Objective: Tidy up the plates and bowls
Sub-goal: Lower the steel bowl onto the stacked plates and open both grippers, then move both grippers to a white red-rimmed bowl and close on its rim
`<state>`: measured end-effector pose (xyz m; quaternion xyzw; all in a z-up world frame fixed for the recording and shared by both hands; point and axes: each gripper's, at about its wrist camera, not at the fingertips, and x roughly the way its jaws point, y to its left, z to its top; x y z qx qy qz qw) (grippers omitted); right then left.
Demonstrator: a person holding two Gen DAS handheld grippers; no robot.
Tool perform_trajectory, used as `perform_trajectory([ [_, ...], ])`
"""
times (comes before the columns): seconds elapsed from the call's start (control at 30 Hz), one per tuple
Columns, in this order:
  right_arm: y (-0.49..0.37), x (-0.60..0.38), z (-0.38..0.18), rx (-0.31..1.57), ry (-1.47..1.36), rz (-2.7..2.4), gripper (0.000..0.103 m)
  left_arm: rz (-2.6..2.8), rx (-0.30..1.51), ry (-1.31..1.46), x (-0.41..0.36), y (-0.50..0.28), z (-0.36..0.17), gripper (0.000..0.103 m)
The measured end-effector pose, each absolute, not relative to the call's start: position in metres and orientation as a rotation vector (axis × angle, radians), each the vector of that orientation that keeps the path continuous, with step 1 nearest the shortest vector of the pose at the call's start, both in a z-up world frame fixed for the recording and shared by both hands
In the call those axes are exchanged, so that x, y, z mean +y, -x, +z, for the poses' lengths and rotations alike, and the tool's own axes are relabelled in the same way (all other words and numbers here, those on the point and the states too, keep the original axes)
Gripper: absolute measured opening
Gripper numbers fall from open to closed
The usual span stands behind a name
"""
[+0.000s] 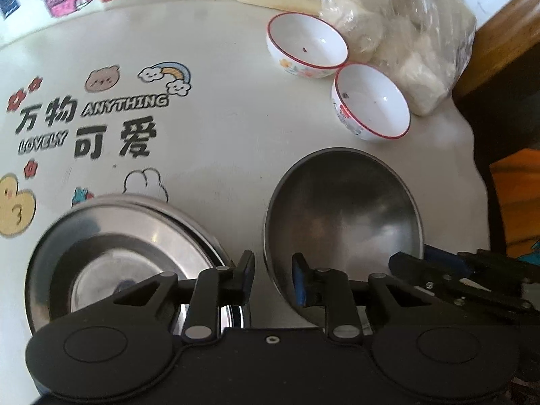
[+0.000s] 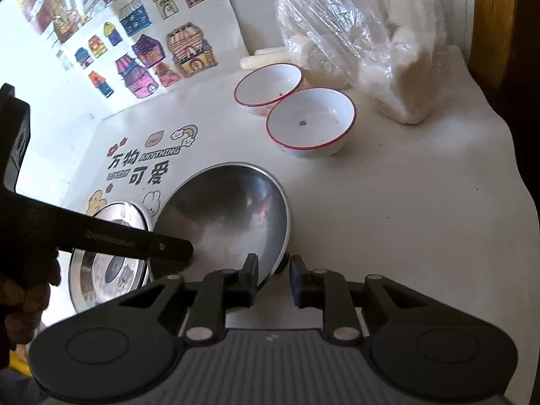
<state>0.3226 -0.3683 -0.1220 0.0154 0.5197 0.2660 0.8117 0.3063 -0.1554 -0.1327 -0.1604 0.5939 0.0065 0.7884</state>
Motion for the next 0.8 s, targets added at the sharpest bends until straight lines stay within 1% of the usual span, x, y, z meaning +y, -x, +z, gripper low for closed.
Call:
perform_trajectory([
  [0.07,-0.323,-0.373,-0.121,1.112,-0.044,0.583,0.031,0.018,1.267,0.354,-0.155,-0.304,-0.127,0.035],
  [0.13,-0.326,-0.379,-0.119,1.108,-0.054,0.588,0.036,0.036,1.253,0.335,-0.158,-0.303,-0.119,0.048],
  [0.17,-0.327,-0.383,-0.119,1.106,-0.063,0.587,0.037,0.054,1.242,0.314,-0.159,-0.303,-0.114,0.064],
  [0.2,-0.328,-0.386,-0.118,1.103,-0.070,0.585,0.042,0.074,1.225,0.291,-0.161,-0.303,-0.108,0.074],
  [0.23,-0.330,-0.390,-0.116,1.099,-0.076,0.580,0.049,0.084,1.205,0.279,-0.162,-0.305,-0.103,0.076],
  [0.27,-0.331,-0.393,-0.115,1.096,-0.080,0.572,0.055,0.086,1.188,0.278,-0.163,-0.307,-0.098,0.079],
  [0.3,-0.332,-0.397,-0.113,1.090,-0.086,0.557,0.066,0.087,1.171,0.283,-0.164,-0.311,-0.094,0.085],
  [0.33,-0.334,-0.401,-0.111,1.083,-0.096,0.545,0.073,0.094,1.154,0.287,-0.164,-0.314,-0.091,0.089],
  [0.37,-0.335,-0.405,-0.110,1.076,-0.105,0.536,0.076,0.109,1.138,0.285,-0.166,-0.319,-0.088,0.101],
  [0.43,-0.338,-0.413,-0.106,1.063,-0.120,0.508,0.091,0.130,1.112,0.269,-0.170,-0.329,-0.085,0.102],
  [0.47,-0.339,-0.416,-0.105,1.055,-0.127,0.499,0.094,0.135,1.095,0.258,-0.172,-0.334,-0.084,0.102],
  [0.5,-0.340,-0.420,-0.102,1.042,-0.137,0.487,0.100,0.141,1.078,0.245,-0.174,-0.339,-0.083,0.102],
  [0.53,-0.341,-0.424,-0.100,1.029,-0.147,0.474,0.103,0.145,1.066,0.235,-0.177,-0.343,-0.082,0.102],
  [0.8,-0.352,-0.443,-0.101,1.006,-0.200,0.403,0.103,0.146,1.043,0.189,-0.197,-0.379,-0.088,0.102],
])
